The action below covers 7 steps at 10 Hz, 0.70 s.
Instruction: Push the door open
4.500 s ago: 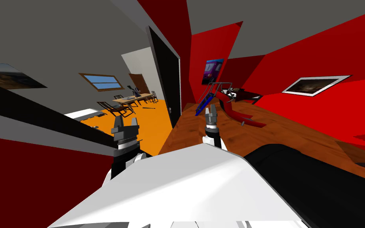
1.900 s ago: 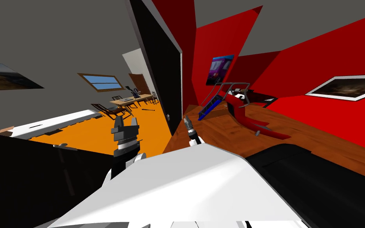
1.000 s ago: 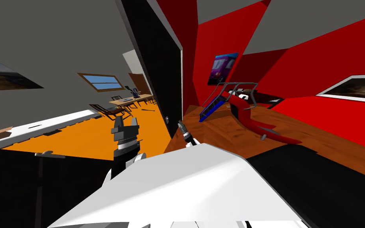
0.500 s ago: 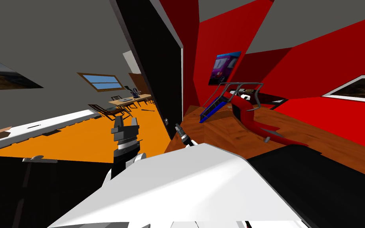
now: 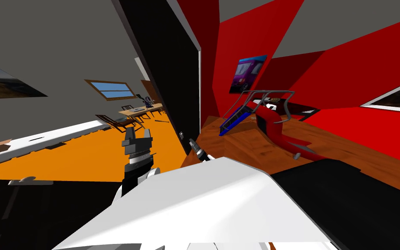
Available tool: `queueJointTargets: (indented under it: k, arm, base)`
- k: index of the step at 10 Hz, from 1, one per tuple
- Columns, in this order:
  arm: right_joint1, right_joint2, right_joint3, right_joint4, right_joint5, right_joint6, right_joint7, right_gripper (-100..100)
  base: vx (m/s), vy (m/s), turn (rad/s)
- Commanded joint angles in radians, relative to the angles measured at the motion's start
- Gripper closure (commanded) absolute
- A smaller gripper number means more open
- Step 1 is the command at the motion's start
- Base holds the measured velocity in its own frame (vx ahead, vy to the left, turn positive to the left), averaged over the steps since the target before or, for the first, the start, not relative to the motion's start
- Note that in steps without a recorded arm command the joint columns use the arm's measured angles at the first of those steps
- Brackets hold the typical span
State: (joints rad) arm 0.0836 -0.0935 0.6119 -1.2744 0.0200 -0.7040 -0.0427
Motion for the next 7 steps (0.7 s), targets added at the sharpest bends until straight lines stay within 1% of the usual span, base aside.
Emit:
queueJointTargets:
  k: [1,5,6,7]
  arm:
    - [-0.012,-0.001,0.025,0.032,-0.001,-0.004,-0.006,-100]
    - [-0.048,0.000,0.083,0.121,-0.005,-0.015,-0.021,-100]
    - [-0.048,0.000,0.083,0.121,-0.005,-0.015,-0.021,-100]
    - [-0.057,0.001,0.096,0.141,-0.006,-0.017,-0.024,-100]
  base:
    - [0.095,-0.042,0.013]
    - [0.099,-0.030,0.016]
    - [0.063,-0.027,0.005]
    - [0.049,-0.026,0.007]
